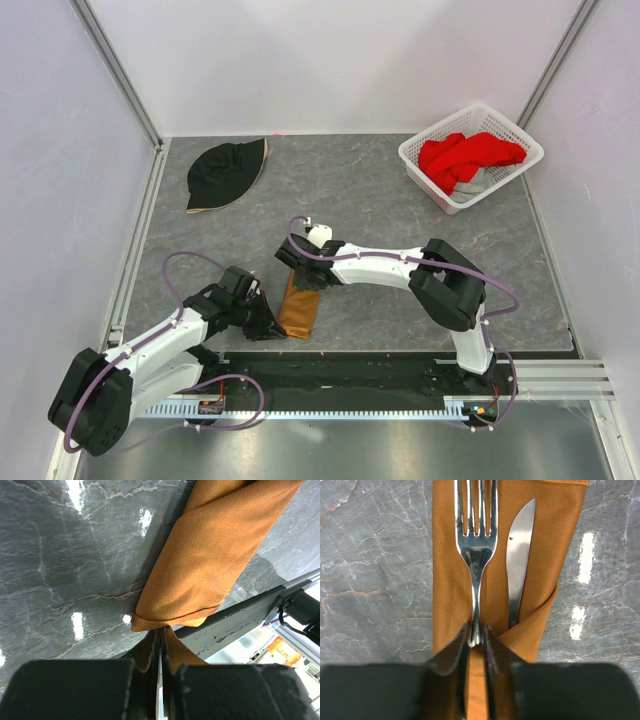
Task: Fold the napkin into a case and place the utensils inside
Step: Insert the fork into the folded napkin.
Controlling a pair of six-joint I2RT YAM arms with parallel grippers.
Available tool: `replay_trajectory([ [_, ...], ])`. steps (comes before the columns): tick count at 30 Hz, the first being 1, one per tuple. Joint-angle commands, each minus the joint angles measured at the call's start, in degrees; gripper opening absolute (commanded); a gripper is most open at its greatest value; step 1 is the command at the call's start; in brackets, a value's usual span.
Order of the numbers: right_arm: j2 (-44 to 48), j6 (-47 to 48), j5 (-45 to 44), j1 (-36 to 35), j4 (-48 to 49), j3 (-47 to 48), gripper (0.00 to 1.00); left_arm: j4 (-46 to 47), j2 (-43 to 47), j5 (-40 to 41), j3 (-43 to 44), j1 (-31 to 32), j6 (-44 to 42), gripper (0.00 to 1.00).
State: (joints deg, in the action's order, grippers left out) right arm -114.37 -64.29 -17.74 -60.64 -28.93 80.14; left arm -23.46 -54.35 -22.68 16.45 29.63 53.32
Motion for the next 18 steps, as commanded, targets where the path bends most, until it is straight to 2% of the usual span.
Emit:
replay_trajectory([
  [1, 3.2, 2.9, -0.8, 0.8, 1.3, 1.5, 0.29, 1.3, 0.6, 0.6, 0.6, 0.0, 0.8, 0.04],
  [4, 3.5, 4.9, -1.2, 1.8, 1.2, 2.7, 0.41, 1.2, 0.6, 0.4, 0.6, 0.0, 0.8, 0.04],
  [7, 3.6, 7.4, -1.8, 2.7, 0.6, 4.1, 0.5, 1.2, 0.6, 0.5, 0.5, 0.0, 0.7, 0.04],
  [12, 3.9, 11.0, -2.1, 5.2, -0.7, 6.0, 0.53, 1.3, 0.9, -1.0, 1.3, 0.0, -0.2, 0.05],
  [18, 7.4, 16.6, -3.2, 6.5, -2.5, 4.5, 0.69, -0.9, 6.6, -1.4, 2.9, -0.1, -0.1, 0.11],
])
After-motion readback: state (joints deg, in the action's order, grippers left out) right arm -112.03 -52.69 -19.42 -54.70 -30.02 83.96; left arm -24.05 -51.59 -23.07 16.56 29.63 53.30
